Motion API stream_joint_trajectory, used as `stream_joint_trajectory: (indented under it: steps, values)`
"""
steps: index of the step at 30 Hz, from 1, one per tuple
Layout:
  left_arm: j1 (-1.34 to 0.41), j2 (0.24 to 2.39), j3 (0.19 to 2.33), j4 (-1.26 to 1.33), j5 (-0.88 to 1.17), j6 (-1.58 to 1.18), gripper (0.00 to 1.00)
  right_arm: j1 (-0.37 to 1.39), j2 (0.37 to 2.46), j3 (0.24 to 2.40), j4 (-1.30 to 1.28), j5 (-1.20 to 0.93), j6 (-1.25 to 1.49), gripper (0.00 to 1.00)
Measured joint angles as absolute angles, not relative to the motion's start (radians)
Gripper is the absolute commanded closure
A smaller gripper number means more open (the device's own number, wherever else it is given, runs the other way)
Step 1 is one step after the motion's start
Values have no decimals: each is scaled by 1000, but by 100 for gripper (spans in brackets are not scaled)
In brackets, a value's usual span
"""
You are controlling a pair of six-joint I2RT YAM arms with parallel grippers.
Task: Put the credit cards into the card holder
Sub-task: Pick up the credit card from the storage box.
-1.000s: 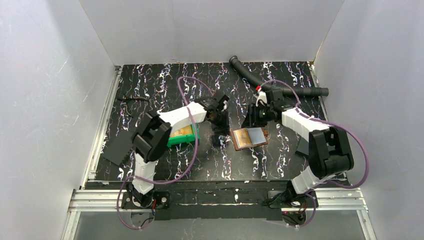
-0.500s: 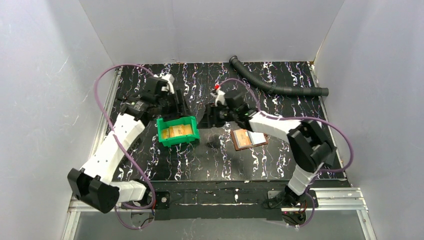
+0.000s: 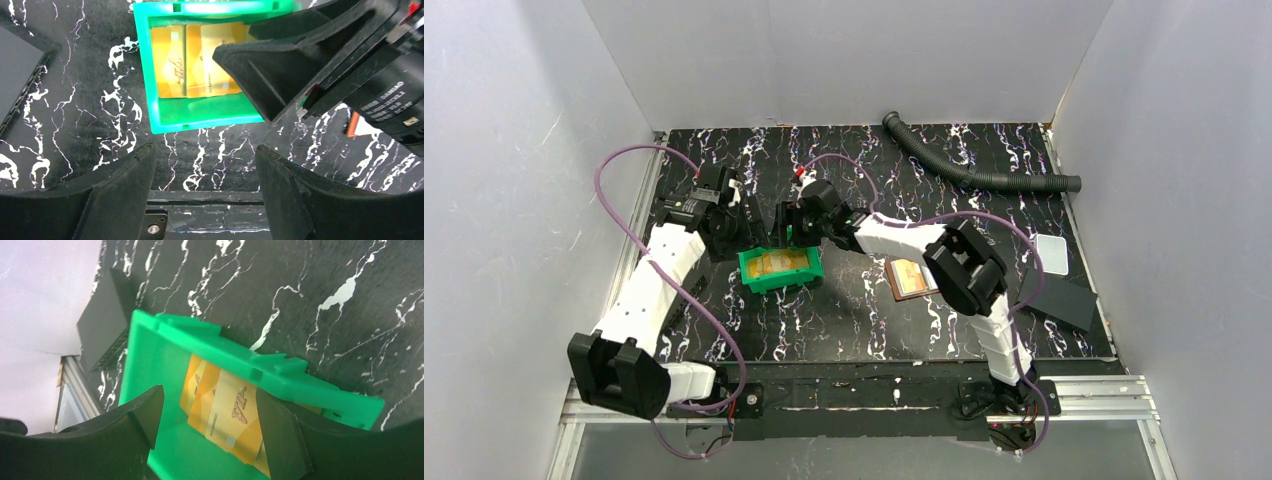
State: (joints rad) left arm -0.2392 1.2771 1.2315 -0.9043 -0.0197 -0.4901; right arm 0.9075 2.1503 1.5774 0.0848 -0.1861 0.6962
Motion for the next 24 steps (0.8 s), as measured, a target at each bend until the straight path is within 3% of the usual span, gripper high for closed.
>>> stream_joint_trajectory:
  steps: [11, 24]
  values:
    - [-222, 1370, 1216, -936, -33, -464, 30, 949, 2276, 1779, -132, -92, 665, 23]
    - [-222, 1369, 1219, -958, -56, -464, 30, 983, 2284, 1829, -276, 31, 545, 25]
